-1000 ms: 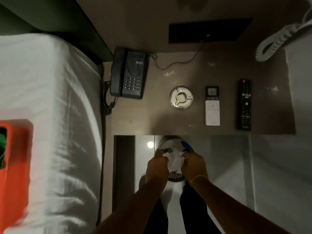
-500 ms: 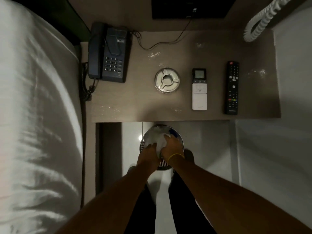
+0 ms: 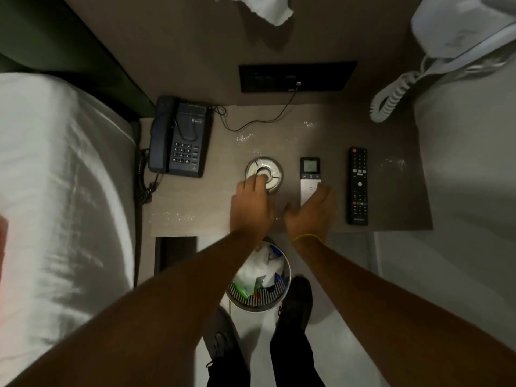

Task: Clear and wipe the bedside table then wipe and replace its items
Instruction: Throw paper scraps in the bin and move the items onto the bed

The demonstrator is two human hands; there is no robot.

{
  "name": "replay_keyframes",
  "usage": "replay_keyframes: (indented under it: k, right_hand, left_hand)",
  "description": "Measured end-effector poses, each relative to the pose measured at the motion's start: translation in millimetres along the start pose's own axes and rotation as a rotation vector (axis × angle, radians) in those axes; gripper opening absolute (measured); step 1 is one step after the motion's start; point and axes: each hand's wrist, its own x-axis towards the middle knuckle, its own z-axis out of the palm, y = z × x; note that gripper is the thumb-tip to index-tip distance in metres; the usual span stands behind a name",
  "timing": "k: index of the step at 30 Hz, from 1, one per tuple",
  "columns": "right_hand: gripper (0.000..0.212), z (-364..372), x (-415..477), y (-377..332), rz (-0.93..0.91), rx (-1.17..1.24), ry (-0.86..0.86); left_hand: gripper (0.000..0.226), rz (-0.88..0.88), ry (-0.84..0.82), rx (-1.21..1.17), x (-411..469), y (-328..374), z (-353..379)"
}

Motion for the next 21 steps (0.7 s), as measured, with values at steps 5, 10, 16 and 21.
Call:
replay_keyframes:
  k: [5,10,16,21]
  right_hand:
    - [0.084,19,36,3,0.109,-0.03,-0.017]
    - [0.067,27,50,21,0.051,-0.013,-0.02]
    - [0.068,18,47,25,0.022,0.095,-0.032]
    - [0.068,12,33,-12,-0.033,0.197,-0.089]
  left_hand:
    - [0.101,-0.093,-0.268,0.213,50,12,11]
    - [0.105,-0.11,-0.324,0.238,67,15,21]
    - [0.097,-0.133,-0.208,0.131,69,7,17]
    - [0.11,-0.181,-0.021,0.051,48,-24,-26]
